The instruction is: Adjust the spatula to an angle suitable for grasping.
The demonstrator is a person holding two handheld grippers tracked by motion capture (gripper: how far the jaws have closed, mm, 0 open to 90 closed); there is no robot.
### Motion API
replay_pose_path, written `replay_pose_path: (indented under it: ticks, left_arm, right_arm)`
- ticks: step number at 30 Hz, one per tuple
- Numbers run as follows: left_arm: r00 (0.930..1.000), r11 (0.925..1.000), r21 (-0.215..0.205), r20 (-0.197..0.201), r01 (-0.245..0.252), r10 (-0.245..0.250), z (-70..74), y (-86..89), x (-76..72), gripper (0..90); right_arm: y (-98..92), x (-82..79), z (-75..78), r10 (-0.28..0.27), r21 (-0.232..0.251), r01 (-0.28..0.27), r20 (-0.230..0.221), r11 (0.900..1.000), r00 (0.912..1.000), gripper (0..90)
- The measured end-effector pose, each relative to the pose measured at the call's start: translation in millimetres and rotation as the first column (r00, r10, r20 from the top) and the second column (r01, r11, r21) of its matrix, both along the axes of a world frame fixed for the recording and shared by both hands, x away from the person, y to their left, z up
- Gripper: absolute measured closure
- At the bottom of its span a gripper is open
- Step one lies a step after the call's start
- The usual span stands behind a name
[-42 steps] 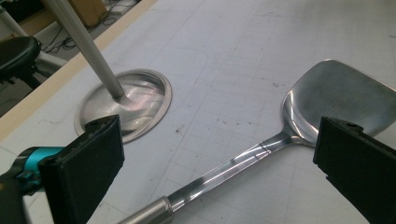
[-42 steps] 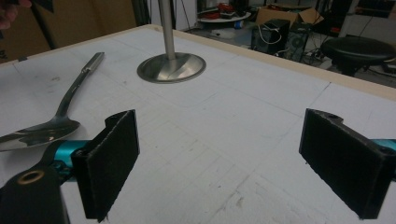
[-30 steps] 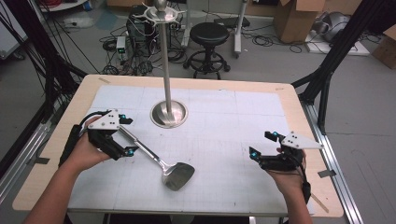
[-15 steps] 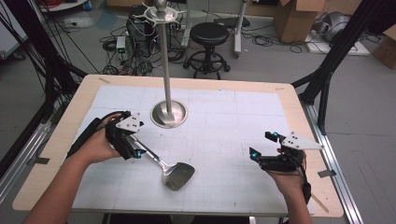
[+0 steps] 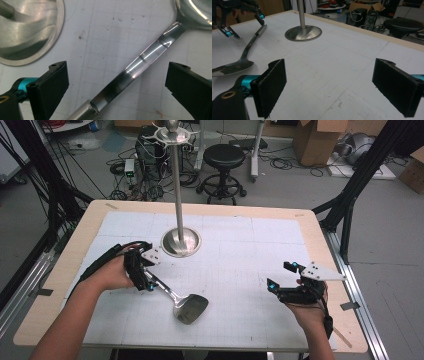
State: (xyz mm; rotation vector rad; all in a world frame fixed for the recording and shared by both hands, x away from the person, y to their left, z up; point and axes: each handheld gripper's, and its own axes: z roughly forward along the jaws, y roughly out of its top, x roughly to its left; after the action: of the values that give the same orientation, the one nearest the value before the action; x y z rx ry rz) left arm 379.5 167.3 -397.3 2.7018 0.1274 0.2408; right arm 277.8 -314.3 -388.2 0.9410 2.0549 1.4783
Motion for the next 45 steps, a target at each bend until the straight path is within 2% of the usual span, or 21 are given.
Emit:
replay_pose_path:
  ticks: [1, 2, 9, 10, 12, 14, 20, 22, 24, 27, 30, 31, 32, 33, 34, 42, 45]
  left_arm:
    - [1.0, 1.0, 0.0, 0.0, 0.0, 0.0, 0.0, 0.0, 0.0, 5.6]
    - [0.9999, 0.9993, 0.038, -0.012, 0.007, -0.007, -3.8, -1.4, 1.8, 6.6]
    - [0.9994, 0.9971, 0.071, -0.024, 0.027, -0.025, -12.5, -5.2, 3.6, 11.7]
    - [0.9991, 0.9955, 0.09, -0.031, 0.03, -0.027, -12.8, -5.7, 3.9, 12.9]
    - [0.9985, 0.9945, 0.098, -0.044, 0.036, -0.032, -14.3, -6.1, 4.1, 17.4]
    - [0.9955, 0.9932, 0.1, -0.078, 0.061, -0.053, -15.8, -6.1, 4.4, 24.0]
    - [0.9935, 0.9924, 0.096, -0.092, 0.076, -0.067, -15.2, -5.9, 4.1, 30.1]
    - [0.9914, 0.9921, 0.092, -0.108, 0.085, -0.075, -14.6, -5.5, 3.4, 37.2]
    - [0.991, 0.9912, 0.097, -0.108, 0.09, -0.079, -14.2, -5.6, 4.0, 37.5]
    - [0.9883, 0.9913, 0.097, -0.133, 0.088, -0.075, -14.6, -6.0, 4.3, 39.6]
    - [0.9848, 0.9884, 0.105, -0.146, 0.11, -0.094, -14.1, -7.9, 6.7, 44.5]
    - [0.9844, 0.9885, 0.113, -0.155, 0.1, -0.082, -13.8, -8.9, 6.4, 45.1]
    - [0.9836, 0.9856, 0.131, -0.159, 0.106, -0.085, -12.1, -11.8, 7.3, 49.2]
    - [0.9836, 0.9856, 0.131, -0.159, 0.106, -0.085, -12.1, -11.8, 7.3, 53.0]
    - [0.9824, 0.9825, 0.143, -0.161, 0.119, -0.095, -11.7, -13.3, 6.6, 53.0]
    - [0.9795, 0.9733, 0.169, -0.154, 0.155, -0.13, -10.5, -16.4, 0.7, 59.1]
    - [0.9782, 0.9705, 0.183, -0.164, 0.157, -0.127, -9.6, -16.6, -1.6, 59.9]
  right_arm:
    - [-0.1, 0.0, -0.4, 0.001, -0.001, -0.001, 0.0, 1.0, 1.0, 10.8]
    - [-0.2, -0.4, -0.5, -0.002, -0.001, 0.002, -0.005, 1.0, 1.0, 10.8]
    - [-0.4, -0.2, -1.6, 0.0, -0.005, 0.0, -0.008, 1.0, 1.0, 10.8]
    - [-0.3, 0.1, -1.9, 0.001, -0.005, -0.001, -0.008, 1.0, 1.0, 10.8]
    - [0.0, 0.2, -2.2, 0.003, -0.006, -0.003, -0.009, 1.0, 1.0, 10.8]
    - [0.4, 0.4, -2.5, 0.006, -0.009, -0.007, -0.011, 1.0, 0.9999, 10.8]
    - [1.4, 0.9, -3.4, 0.011, -0.014, -0.012, -0.016, 1.0, 0.9998, 10.8]
    - [1.8, 1.0, -3.5, 0.013, -0.016, -0.014, -0.017, 1.0, 0.9998, 10.9]
    - [2.0, 0.9, -3.5, 0.014, -0.015, -0.014, -0.017, 1.0, 0.9998, 10.9]
    - [2.3, 0.7, -3.5, 0.016, -0.014, -0.016, -0.016, 1.0, 0.9997, 10.9]
    - [2.5, 0.5, -3.5, 0.016, -0.016, -0.017, -0.015, 1.0, 0.9998, 11.0]
    - [2.7, 0.3, -3.6, 0.016, -0.016, -0.016, -0.016, 1.0, 0.9997, 10.9]
    - [2.9, 0.5, -3.7, 0.018, -0.018, -0.018, -0.018, 1.0, 0.9997, 11.0]
    - [2.9, 0.5, -3.7, 0.018, -0.018, -0.018, -0.018, 1.0, 0.9997, 11.0]
    - [3.0, 0.5, -3.7, 0.017, -0.017, -0.018, -0.018, 1.0, 0.9997, 11.0]
    - [3.0, 0.3, -3.6, 0.018, -0.017, -0.019, -0.017, 1.0, 0.9997, 11.0]
    - [3.2, 0.3, -3.6, 0.019, -0.017, -0.019, -0.016, 1.0, 0.9997, 11.0]
